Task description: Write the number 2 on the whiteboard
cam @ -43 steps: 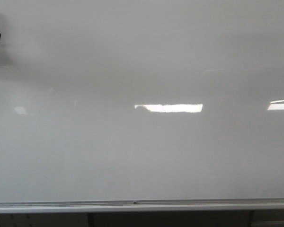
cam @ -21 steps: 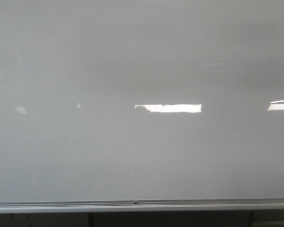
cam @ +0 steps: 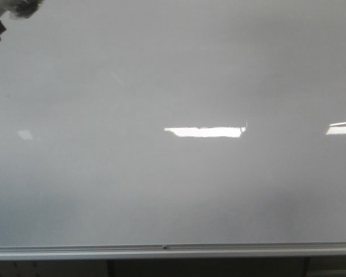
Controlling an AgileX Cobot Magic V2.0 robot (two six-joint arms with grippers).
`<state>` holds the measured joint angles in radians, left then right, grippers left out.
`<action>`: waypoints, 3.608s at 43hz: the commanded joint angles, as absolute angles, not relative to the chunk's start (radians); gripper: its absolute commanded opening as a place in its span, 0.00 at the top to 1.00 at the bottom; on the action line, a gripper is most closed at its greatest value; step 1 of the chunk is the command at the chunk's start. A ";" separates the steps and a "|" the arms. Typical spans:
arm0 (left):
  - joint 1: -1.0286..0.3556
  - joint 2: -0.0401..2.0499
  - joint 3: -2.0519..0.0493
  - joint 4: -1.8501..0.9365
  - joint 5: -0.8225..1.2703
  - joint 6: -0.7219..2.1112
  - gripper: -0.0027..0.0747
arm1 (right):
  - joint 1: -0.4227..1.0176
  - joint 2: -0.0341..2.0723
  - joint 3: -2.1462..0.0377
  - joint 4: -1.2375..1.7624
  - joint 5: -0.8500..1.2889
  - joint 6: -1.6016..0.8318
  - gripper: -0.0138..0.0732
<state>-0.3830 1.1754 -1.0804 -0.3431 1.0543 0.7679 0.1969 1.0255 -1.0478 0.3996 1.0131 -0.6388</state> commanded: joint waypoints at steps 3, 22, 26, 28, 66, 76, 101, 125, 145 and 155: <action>-0.511 1.212 -1.150 -0.379 1.028 0.778 0.94 | 0.257 1.085 -1.131 0.527 1.059 -0.812 0.10; -0.772 1.434 -1.337 -0.261 1.043 0.778 0.94 | 0.381 1.175 -1.187 0.697 1.094 -1.125 0.10; -0.802 1.460 -1.362 -0.252 1.040 0.778 0.94 | 0.395 1.192 -1.187 0.712 1.086 -1.135 0.10; -0.812 1.465 -1.369 -0.251 1.039 0.778 0.94 | 0.401 1.200 -1.187 0.712 1.080 -1.139 0.10; -0.826 1.467 -1.379 -0.255 0.989 0.778 0.94 | 0.415 1.247 -1.187 0.716 1.063 -1.164 0.32; -0.826 1.467 -1.379 -0.248 0.991 0.778 0.94 | 0.415 1.247 -1.187 0.716 1.057 -1.164 0.50; -0.808 1.444 -1.381 -0.238 0.989 0.747 0.31 | 0.414 1.242 -1.203 0.688 1.066 -1.133 0.86; -0.511 1.089 -1.194 -0.336 1.012 0.591 0.33 | 0.414 1.073 -1.224 0.177 1.090 -0.419 0.86; -0.444 0.961 -1.071 -0.336 0.961 0.577 0.33 | 0.414 0.814 -0.759 0.198 0.498 -0.299 0.86; -0.444 0.961 -1.071 -0.336 0.956 0.577 0.33 | 0.413 0.838 -0.682 0.198 0.309 -0.299 0.86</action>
<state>-0.4463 0.9740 -1.0459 -0.3055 1.0130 0.5871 0.4140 0.8310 -0.6669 0.1865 0.4563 -0.3010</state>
